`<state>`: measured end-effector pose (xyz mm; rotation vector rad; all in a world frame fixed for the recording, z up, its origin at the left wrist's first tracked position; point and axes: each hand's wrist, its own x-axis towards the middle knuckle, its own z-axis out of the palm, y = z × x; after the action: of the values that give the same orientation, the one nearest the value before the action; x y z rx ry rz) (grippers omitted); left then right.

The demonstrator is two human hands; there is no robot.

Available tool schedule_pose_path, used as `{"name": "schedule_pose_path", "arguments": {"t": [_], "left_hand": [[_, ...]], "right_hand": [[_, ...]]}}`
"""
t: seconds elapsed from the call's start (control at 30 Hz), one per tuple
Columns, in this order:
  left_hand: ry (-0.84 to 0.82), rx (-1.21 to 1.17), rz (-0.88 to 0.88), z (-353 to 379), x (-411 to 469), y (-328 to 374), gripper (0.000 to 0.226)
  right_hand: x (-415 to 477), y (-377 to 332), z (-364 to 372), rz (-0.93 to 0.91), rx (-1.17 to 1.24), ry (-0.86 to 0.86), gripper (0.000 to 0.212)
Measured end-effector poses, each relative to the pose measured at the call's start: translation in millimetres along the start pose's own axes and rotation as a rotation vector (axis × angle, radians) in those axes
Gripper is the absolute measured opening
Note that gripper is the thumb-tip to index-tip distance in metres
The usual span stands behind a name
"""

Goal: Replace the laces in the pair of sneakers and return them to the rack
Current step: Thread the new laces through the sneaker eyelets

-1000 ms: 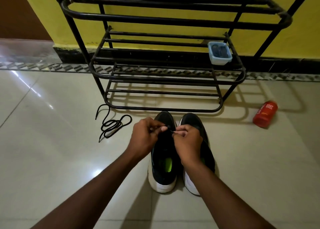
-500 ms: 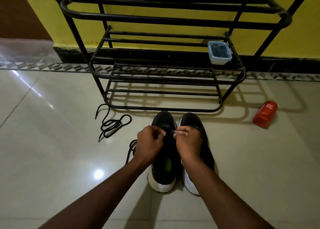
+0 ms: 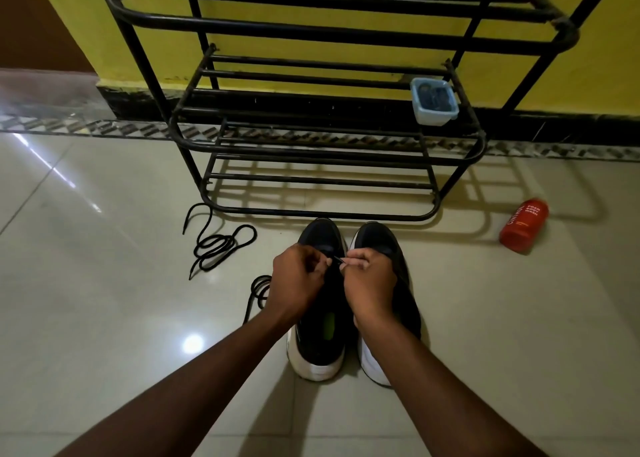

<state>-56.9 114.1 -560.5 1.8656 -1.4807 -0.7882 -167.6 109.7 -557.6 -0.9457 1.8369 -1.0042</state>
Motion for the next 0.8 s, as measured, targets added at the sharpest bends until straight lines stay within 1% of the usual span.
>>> {"name": "schedule_pose_path", "arguments": {"t": [0.2,0.3,0.5,0.57,0.67,0.8], "left_hand": [[-0.086,0.071,0.09,-5,2,3,0.01],[-0.074,0.131,0.141,-7,3,4,0.011],[-0.063,0.094,0.156,-3,8,5,0.01],[-0.063,0.106,0.165,-3,9,4,0.01],[-0.022,0.141,0.179,-1,6,0,0.006],[-0.002,0.131,0.185,1,4,-7,0.007]], "right_hand": [[3,0,-1,0.019,-0.006,0.006,0.031],[1,-2,-1,0.016,-0.012,0.005,0.029],[1,1,-1,-0.015,-0.023,0.004,0.025],[1,0,-2,-0.048,-0.041,0.003,0.019],[6,-6,-6,-0.105,-0.108,-0.016,0.009],[22,-16,-11,-0.202,-0.317,-0.106,0.016]]}}
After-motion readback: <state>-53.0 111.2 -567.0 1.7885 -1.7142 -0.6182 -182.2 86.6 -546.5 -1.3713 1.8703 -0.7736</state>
